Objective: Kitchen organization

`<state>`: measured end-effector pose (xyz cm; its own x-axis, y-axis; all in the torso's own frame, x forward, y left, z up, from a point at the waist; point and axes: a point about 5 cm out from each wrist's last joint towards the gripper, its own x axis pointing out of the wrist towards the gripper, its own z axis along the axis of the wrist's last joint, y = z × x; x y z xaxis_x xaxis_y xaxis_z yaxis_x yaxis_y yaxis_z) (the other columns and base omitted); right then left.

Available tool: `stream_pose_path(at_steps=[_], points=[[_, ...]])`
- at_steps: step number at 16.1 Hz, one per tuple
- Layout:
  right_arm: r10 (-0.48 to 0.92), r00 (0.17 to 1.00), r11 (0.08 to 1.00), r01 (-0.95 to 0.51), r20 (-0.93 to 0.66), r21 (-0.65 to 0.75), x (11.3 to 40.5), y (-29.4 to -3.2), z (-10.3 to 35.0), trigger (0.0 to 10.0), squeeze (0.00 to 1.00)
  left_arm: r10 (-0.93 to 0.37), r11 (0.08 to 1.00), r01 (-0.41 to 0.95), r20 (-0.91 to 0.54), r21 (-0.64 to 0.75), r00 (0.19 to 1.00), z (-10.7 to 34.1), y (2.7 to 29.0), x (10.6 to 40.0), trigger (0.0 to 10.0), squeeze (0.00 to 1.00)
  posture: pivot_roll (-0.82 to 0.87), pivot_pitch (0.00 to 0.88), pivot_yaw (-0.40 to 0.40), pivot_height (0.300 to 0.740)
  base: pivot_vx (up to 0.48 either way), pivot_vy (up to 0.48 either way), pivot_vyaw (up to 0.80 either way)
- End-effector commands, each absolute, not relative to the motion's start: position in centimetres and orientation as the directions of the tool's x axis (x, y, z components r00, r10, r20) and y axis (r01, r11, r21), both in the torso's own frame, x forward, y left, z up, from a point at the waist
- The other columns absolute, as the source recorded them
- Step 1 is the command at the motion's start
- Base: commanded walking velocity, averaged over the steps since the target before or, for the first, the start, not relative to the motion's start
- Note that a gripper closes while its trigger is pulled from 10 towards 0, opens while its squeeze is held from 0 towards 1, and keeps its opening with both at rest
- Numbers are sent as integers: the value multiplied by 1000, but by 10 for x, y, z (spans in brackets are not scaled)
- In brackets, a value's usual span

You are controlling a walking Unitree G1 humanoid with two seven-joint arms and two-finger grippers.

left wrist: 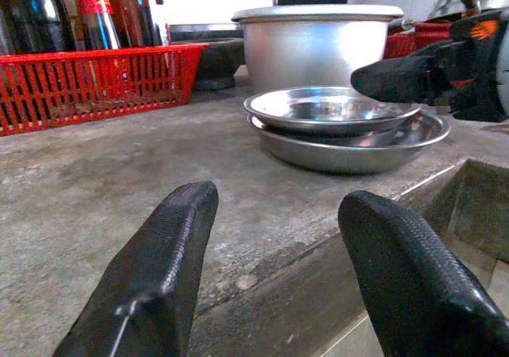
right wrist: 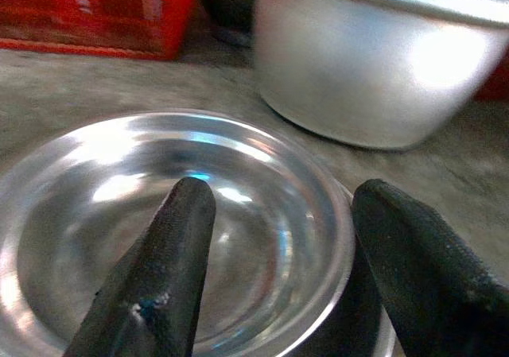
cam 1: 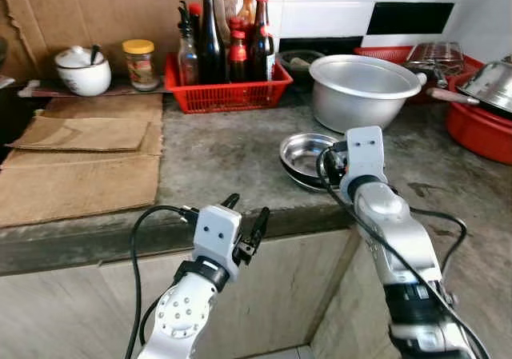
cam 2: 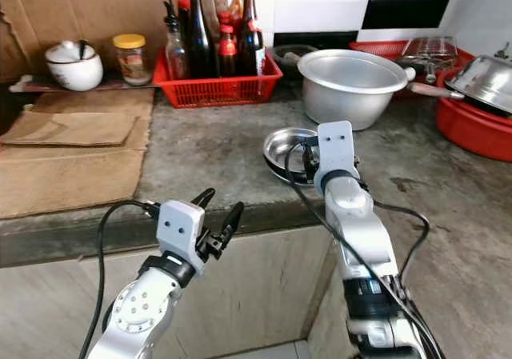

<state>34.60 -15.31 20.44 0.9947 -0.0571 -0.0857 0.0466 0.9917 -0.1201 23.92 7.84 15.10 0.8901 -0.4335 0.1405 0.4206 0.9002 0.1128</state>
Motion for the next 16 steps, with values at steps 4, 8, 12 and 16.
stream_pose_path(at_steps=[4,8,12,16], points=[[-128,979,990,117,-158,-76,364,-170,231,10000,0,-477,879,470,127,88,869,150,71,233,10000,0,56,59,-89,740,0,0,0],[-85,949,992,110,-303,66,367,-168,225,10000,0,-477,879,469,126,91,870,149,71,232,10000,0,60,56,-92,740,0,0,0],[-37,934,990,83,-355,113,371,-164,227,10000,0,-478,878,469,124,97,869,149,72,232,10000,0,65,45,-93,740,0,0,0],[6,911,988,58,-413,142,371,-159,221,10000,0,-482,876,472,125,100,867,149,70,232,10000,0,68,39,-90,740,0,0,0]])
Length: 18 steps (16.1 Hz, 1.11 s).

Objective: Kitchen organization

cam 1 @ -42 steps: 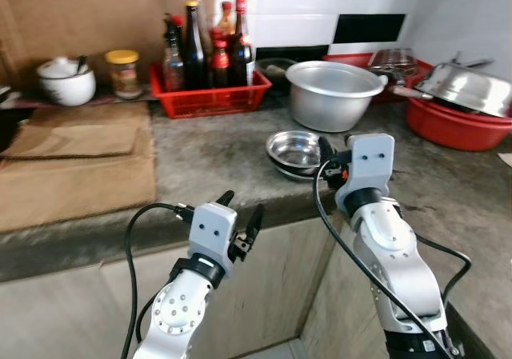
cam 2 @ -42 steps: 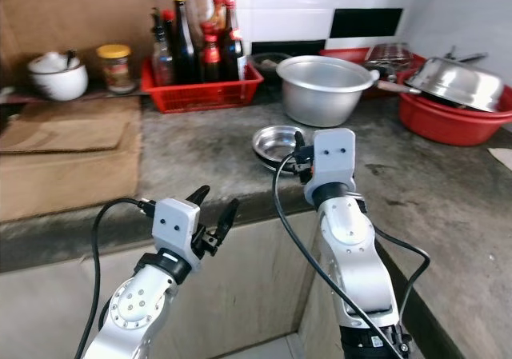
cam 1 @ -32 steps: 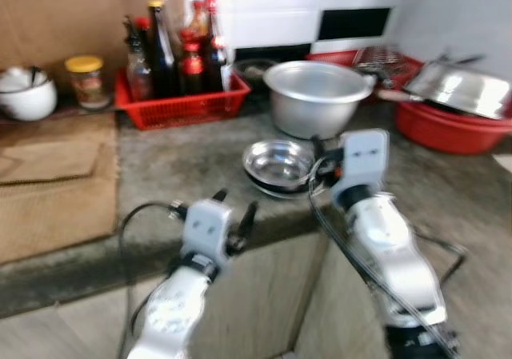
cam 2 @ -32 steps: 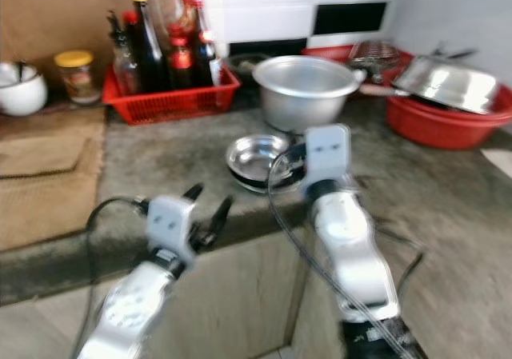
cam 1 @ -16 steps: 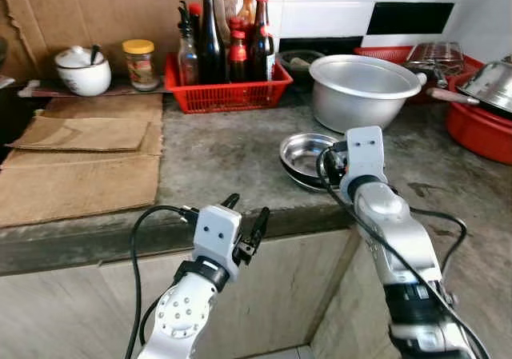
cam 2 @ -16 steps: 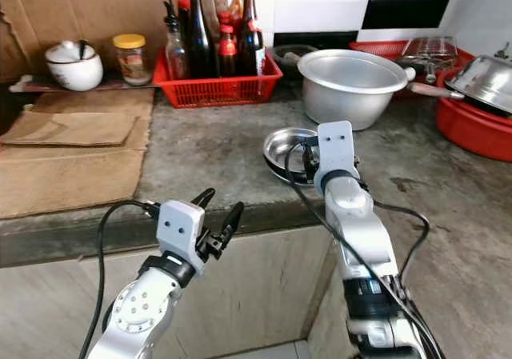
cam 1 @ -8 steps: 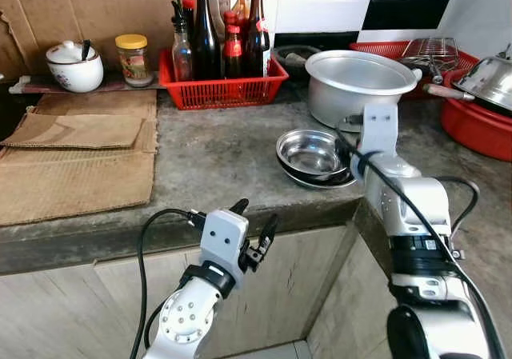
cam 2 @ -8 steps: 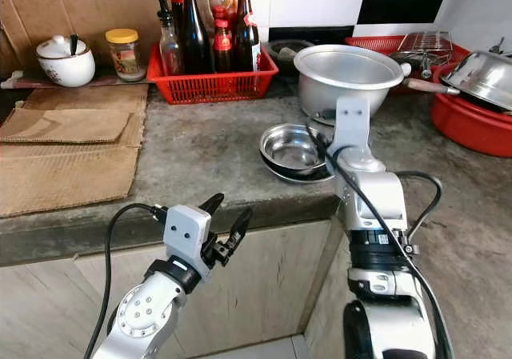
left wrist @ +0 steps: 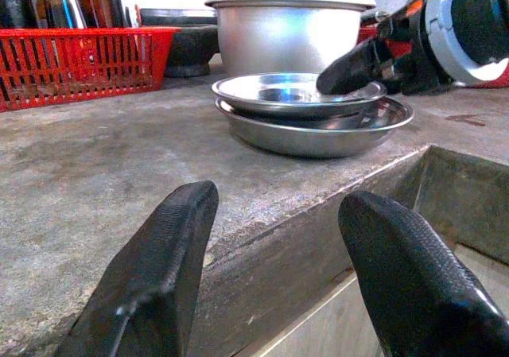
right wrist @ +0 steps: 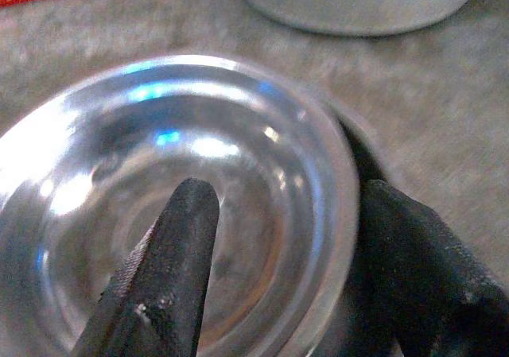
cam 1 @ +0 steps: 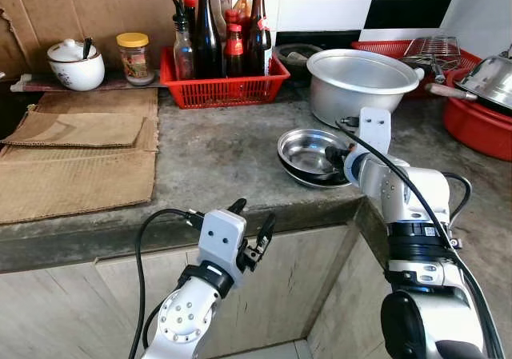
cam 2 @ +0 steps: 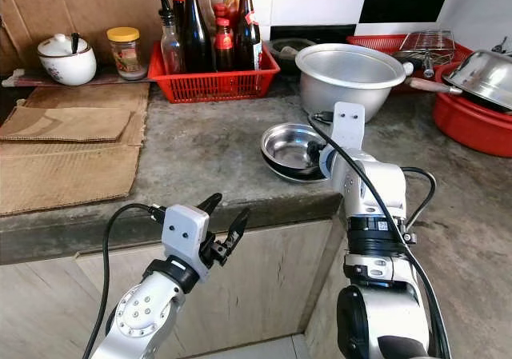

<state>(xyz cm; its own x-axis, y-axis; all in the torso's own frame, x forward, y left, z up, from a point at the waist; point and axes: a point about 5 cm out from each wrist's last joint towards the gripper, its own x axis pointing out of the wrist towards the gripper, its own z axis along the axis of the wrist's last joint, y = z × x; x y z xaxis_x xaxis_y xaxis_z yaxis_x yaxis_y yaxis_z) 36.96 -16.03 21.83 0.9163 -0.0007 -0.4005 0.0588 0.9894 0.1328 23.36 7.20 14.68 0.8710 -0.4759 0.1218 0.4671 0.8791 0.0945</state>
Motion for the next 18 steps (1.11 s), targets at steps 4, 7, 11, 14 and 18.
stream_pose_path(at_steps=[4,7,11,14,18], points=[[14,900,986,60,-435,157,371,-158,216,10000,0,-483,875,473,129,102,866,150,70,232,10000,0,67,34,-90,740,0,0,0],[28,883,978,72,-469,194,371,-155,208,0,0,-514,858,508,142,81,846,153,63,230,10000,0,67,36,-93,740,0,0,0],[23,881,974,88,-472,210,372,-156,208,0,0,-538,842,535,187,70,822,159,60,225,10000,0,67,44,-91,740,0,0,0],[16,882,959,119,-470,256,373,-156,207,0,0,-533,845,530,184,73,826,159,60,226,10000,0,66,44,-94,740,0,0,0],[-10,898,911,189,-440,366,376,-159,212,0,0,-526,850,521,177,77,832,158,62,228,10000,0,68,42,-95,740,0,0,0]])
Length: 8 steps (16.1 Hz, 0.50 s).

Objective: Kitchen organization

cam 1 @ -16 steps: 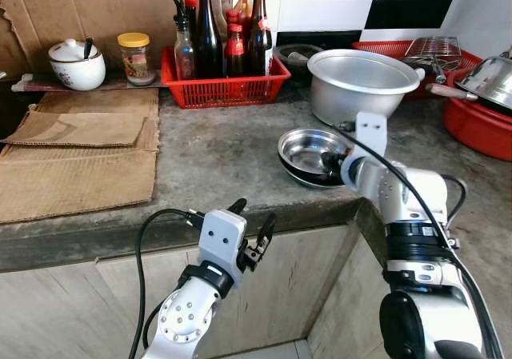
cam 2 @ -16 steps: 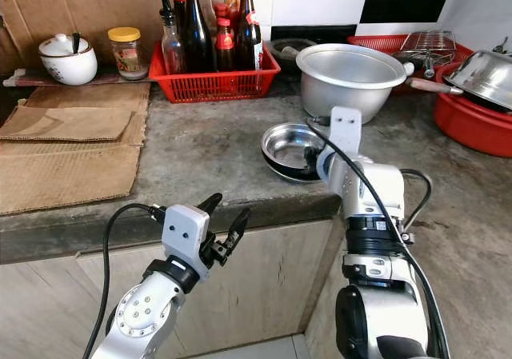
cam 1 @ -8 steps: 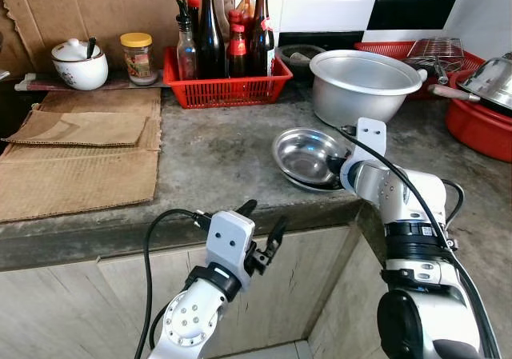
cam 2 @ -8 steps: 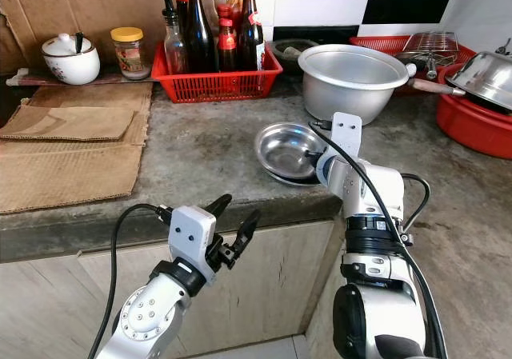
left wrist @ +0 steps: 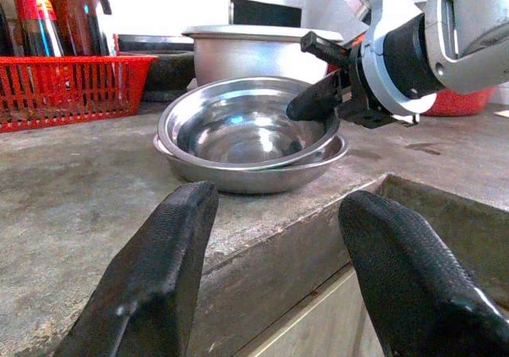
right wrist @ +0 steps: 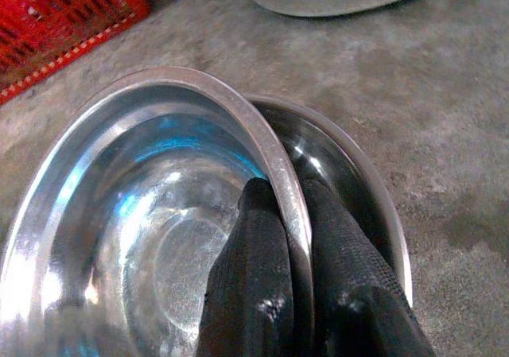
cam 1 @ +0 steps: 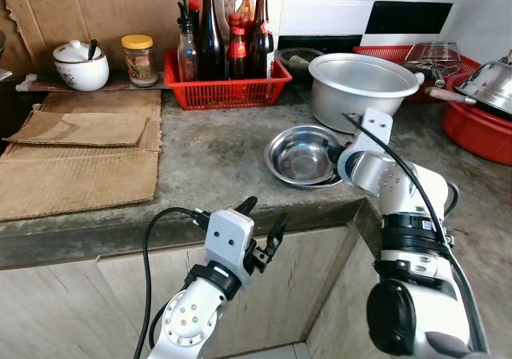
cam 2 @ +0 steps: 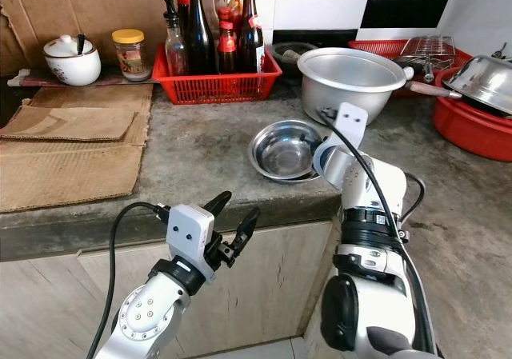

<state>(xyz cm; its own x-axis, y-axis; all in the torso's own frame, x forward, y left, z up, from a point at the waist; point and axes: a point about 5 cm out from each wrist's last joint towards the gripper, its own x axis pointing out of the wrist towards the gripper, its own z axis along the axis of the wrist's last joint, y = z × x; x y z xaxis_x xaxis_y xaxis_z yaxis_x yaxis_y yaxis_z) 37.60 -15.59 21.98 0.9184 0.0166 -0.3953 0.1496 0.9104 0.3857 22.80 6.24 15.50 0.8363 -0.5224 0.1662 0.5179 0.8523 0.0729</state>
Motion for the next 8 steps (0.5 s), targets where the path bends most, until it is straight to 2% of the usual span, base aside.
stream_pose_path(at_steps=[1,4,6,8], points=[[-23,913,887,207,-408,414,377,-161,215,0,0,-525,851,520,175,76,833,157,62,228,10000,0,68,39,-94,740,0,0,0],[-52,953,819,212,-299,533,374,-165,227,0,0,-519,854,514,171,79,837,157,63,230,10000,0,67,39,-92,740,0,0,0],[-52,976,813,164,-211,559,369,-164,239,0,0,-519,855,513,171,83,838,157,64,230,10000,0,65,37,-88,740,0,0,0],[-16,979,803,133,-201,581,363,-158,238,0,0,-520,854,514,170,83,837,156,63,231,10000,0,61,36,-86,740,0,0,0]])
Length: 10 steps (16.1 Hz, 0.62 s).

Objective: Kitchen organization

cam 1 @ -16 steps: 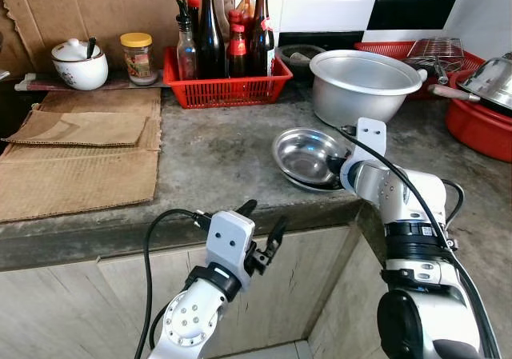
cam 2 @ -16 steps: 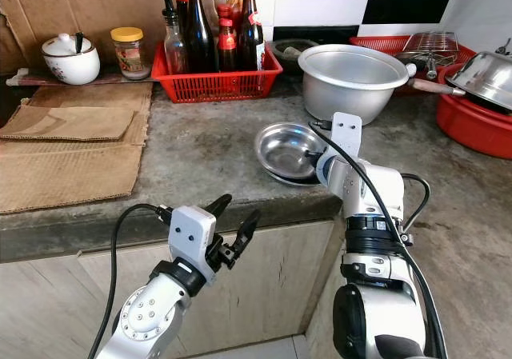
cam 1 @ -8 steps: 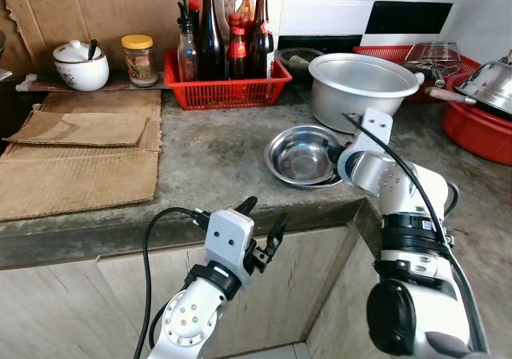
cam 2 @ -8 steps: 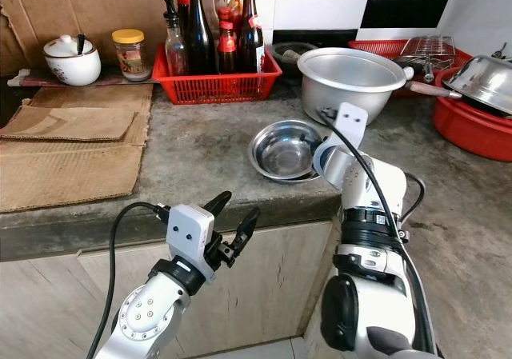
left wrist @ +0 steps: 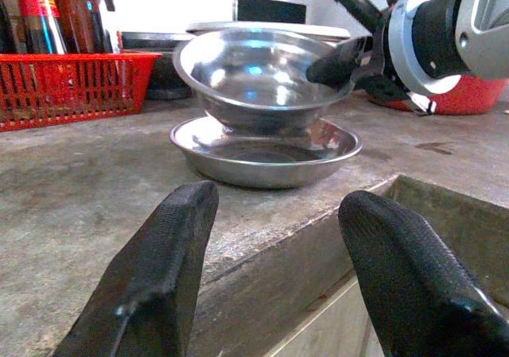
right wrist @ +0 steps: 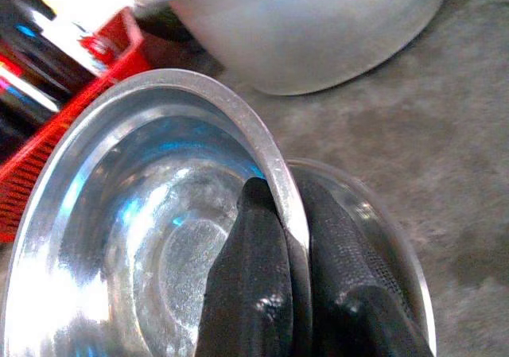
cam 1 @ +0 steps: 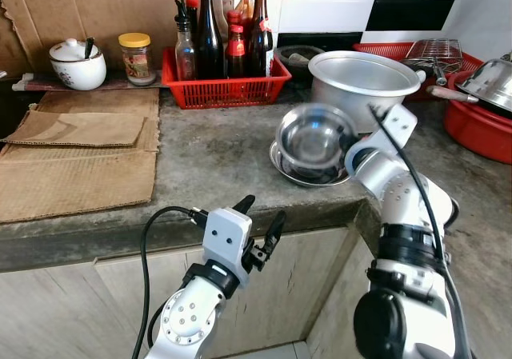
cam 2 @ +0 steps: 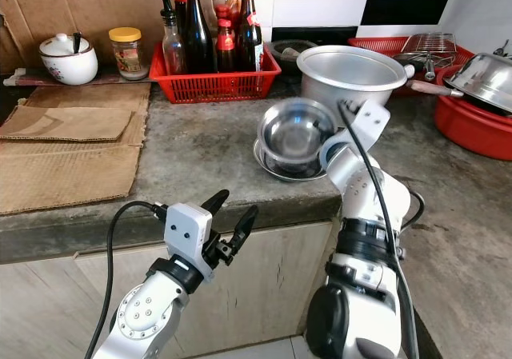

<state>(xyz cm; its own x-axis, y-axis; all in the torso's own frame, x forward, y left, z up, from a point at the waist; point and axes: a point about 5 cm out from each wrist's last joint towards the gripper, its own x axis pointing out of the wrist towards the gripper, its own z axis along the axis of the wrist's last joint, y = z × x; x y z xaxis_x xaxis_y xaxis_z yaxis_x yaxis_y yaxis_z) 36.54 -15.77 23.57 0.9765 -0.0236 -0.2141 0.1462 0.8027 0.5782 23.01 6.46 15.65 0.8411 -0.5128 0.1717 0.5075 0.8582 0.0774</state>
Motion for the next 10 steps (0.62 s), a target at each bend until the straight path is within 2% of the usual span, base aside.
stream_pose_path(at_steps=[1,4,6,8,10], points=[[-20,982,799,129,-189,587,361,-157,238,0,0,-521,854,514,171,83,836,156,63,231,10000,0,59,34,-85,740,0,0,0],[-121,993,848,109,-11,518,347,-162,252,0,0,-515,857,508,174,88,839,157,65,232,10000,0,63,31,-89,740,0,0,0],[-166,969,952,109,183,287,331,-159,265,0,0,-509,860,501,176,92,842,157,67,233,10000,0,66,27,-86,740,0,0,0],[-207,935,974,171,287,148,313,-161,267,0,0,-510,860,501,182,91,841,159,65,233,10000,0,67,27,-82,740,0,0,0],[-165,931,985,175,324,-1,302,-158,259,0,0,-507,862,500,185,90,842,160,65,234,10000,0,65,24,-84,740,0,0,0]])
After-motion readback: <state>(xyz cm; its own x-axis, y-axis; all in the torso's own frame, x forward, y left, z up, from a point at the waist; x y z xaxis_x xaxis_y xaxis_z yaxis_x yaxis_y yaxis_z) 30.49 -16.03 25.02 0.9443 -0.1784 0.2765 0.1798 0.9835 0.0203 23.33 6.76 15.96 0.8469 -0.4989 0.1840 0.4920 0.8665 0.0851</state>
